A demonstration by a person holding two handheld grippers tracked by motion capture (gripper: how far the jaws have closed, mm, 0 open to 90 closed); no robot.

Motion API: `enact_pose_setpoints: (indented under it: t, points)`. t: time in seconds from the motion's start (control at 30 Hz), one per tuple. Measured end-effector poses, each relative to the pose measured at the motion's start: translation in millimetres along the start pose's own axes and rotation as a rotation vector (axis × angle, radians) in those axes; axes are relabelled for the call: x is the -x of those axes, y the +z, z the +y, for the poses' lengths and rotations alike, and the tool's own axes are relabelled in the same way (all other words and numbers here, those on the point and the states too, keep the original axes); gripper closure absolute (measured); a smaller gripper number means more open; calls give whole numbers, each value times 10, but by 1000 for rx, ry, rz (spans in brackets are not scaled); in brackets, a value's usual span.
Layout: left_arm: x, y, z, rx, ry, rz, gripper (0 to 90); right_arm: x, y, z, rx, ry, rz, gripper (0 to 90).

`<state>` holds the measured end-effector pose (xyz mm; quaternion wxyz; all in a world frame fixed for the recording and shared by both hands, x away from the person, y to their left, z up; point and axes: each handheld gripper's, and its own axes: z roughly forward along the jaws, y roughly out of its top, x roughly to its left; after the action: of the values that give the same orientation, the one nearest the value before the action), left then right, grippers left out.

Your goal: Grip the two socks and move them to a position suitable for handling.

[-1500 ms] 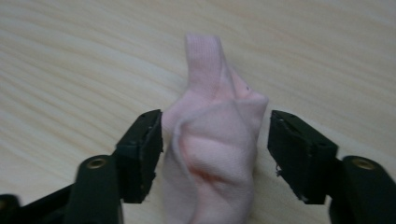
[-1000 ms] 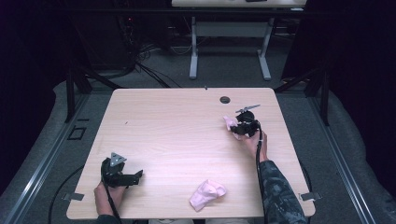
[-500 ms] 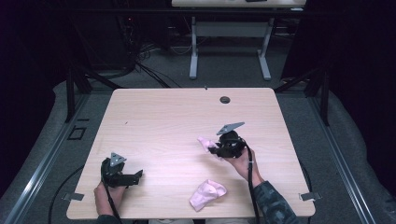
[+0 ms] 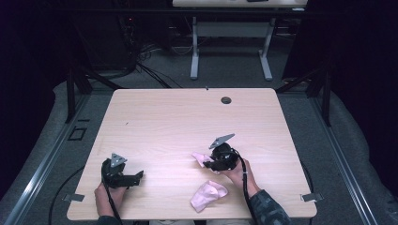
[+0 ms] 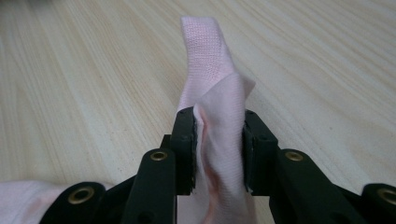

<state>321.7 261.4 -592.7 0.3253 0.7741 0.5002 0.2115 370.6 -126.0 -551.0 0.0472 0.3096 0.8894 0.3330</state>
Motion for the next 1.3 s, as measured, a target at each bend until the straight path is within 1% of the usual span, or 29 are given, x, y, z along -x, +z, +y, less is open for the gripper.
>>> enact_pose_setpoints:
  t: [0.17, 0.2, 0.23, 0.3, 0.37, 0.47, 0.53, 0.67, 0.73, 0.8, 0.9, 0.93, 1.0, 1.03, 1.07, 1.1, 1.17, 1.2, 1.23, 1.3]
  points:
    - [1, 0, 0, -1, -2, 1, 18, -19, 23, -28, -16, -5, 6, 686]
    - [1, 0, 0, -1, -2, 0, 18, -23, 31, -29, -14, -8, -5, 670]
    - [1, -1, 0, -1, -2, 0, 18, -22, 37, -26, -17, -10, -11, 639]
    - [1, -1, 0, -1, -2, 1, 18, -4, 45, -26, -11, 1, -15, 549]
    - [1, -1, 0, -1, -2, 1, 18, 17, 36, -28, -4, 8, -18, 397]
    - [0, -1, 2, -2, 2, 2, 18, 26, -29, -45, 23, 16, -28, 294]
    - [0, 0, 2, -2, 2, 2, 18, 29, -101, -62, 42, 23, -31, 258]
    - [0, 0, 4, -2, 1, 3, 17, 38, -283, -110, 71, 36, -46, 223]
    - [2, 1, 3, -2, -8, 8, 15, 35, -376, -147, 83, 49, -59, 218]
    - [5, -9, 1, -6, -20, 20, 11, 26, -472, -195, 94, 58, -69, 219]
    - [30, -56, -3, -7, -58, 22, 0, -6, -610, -293, 112, 75, -96, 229]
    - [53, -87, -1, 9, -66, 17, 0, -13, -654, -332, 115, 81, -101, 233]
    - [132, -175, 23, 27, -72, 13, 0, -24, -730, -421, 119, 96, -116, 240]
    - [186, -219, 37, 42, -68, 0, 0, -28, -769, -468, 120, 106, -121, 242]
    - [250, -262, 54, 51, -61, -16, 2, -31, -800, -517, 132, 119, -117, 246]
    - [326, -295, 70, 55, -51, -28, 2, -38, -826, -560, 135, 129, -118, 246]
    - [494, -340, 100, 49, -17, -70, 2, -76, -861, -638, 143, 140, -127, 252]
    - [583, -354, 108, 54, -7, -90, 2, -94, -864, -672, 144, 142, -121, 253]
    - [668, -362, 115, 54, 9, -110, 2, -118, -869, -704, 138, 147, -131, 257]
    - [837, -360, 119, 55, 29, -142, 3, -150, -866, -761, 139, 150, -127, 261]
